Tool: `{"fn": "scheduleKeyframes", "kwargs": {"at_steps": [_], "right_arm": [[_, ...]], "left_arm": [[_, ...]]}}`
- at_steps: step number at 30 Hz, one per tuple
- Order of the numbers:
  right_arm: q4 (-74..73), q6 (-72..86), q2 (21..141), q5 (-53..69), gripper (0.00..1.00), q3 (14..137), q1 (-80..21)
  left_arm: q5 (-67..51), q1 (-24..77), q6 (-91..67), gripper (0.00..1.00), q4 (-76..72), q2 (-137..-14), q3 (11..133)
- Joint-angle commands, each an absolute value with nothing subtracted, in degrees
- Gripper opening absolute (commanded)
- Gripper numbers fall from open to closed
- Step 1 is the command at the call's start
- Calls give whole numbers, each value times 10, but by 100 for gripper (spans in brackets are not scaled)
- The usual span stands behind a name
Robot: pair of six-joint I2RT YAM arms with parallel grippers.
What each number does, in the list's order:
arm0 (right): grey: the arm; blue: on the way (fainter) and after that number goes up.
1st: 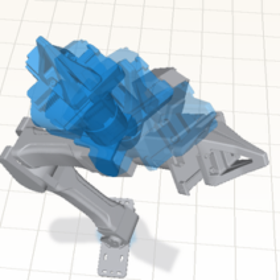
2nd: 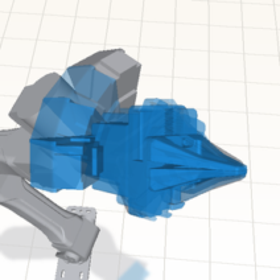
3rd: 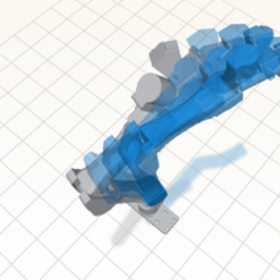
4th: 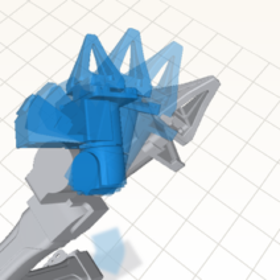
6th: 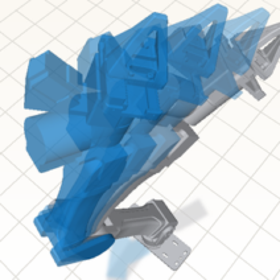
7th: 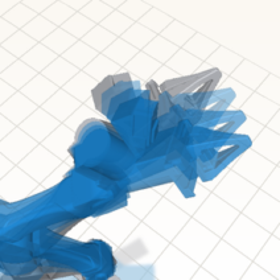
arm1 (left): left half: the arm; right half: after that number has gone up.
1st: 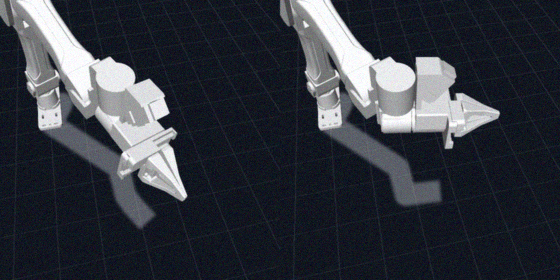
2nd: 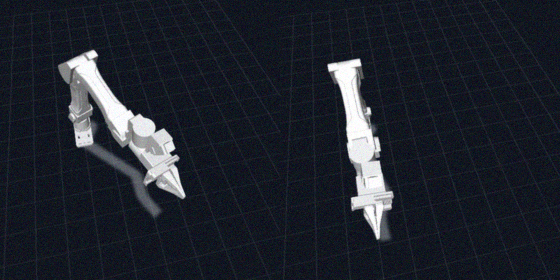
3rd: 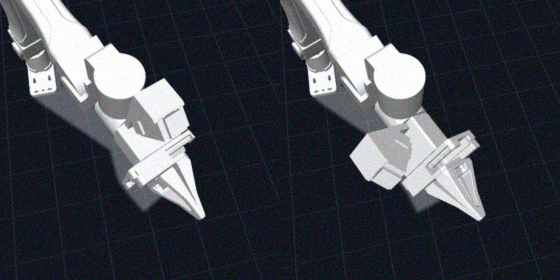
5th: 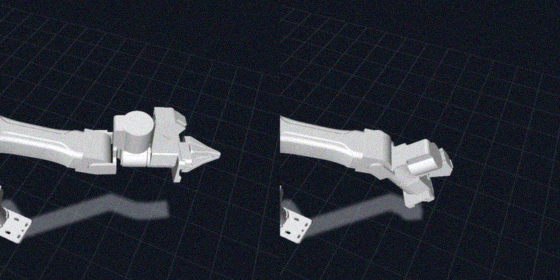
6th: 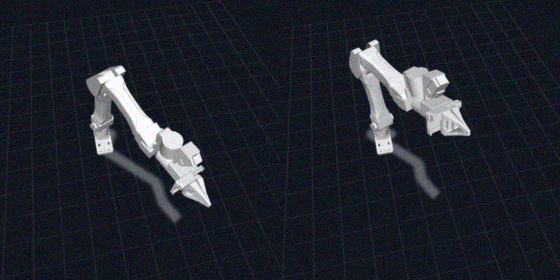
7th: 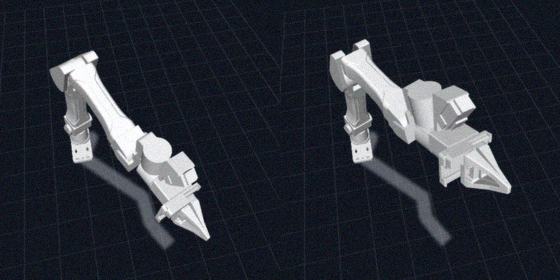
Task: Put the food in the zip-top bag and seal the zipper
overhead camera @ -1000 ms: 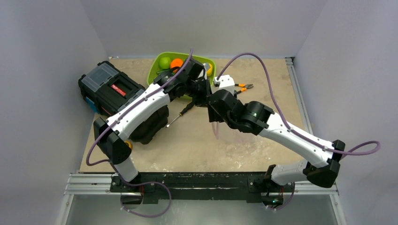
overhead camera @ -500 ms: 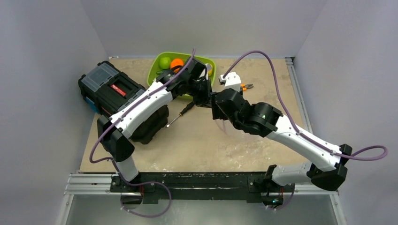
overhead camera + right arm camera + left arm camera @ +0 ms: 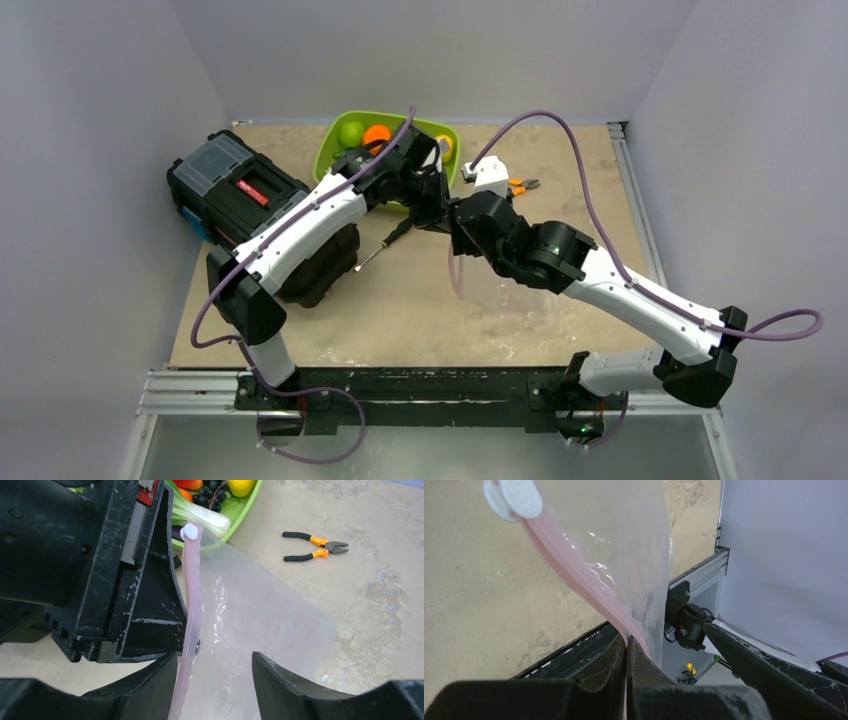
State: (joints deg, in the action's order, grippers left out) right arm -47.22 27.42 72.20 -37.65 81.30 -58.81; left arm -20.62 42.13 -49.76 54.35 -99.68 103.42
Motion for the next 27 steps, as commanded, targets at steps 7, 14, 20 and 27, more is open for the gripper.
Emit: {"fn": "scheduleKeyframes", "kwargs": {"at_steps": [7, 14, 20, 27], "right_arm": [[-474, 287, 722, -419, 50, 798, -586], [-482, 286, 737, -425, 34, 797, -567], [-475, 267, 743, -418, 22, 811, -556], [-505, 285, 742, -464, 0, 819, -546]], "left_arm": [[-222, 418, -501, 0, 538, -991, 1062], [-210, 417, -491, 0, 544, -987, 1063], [-207, 417, -478, 0, 557, -993, 1074], [-201, 417, -462, 0, 571, -1005, 1091]]}}
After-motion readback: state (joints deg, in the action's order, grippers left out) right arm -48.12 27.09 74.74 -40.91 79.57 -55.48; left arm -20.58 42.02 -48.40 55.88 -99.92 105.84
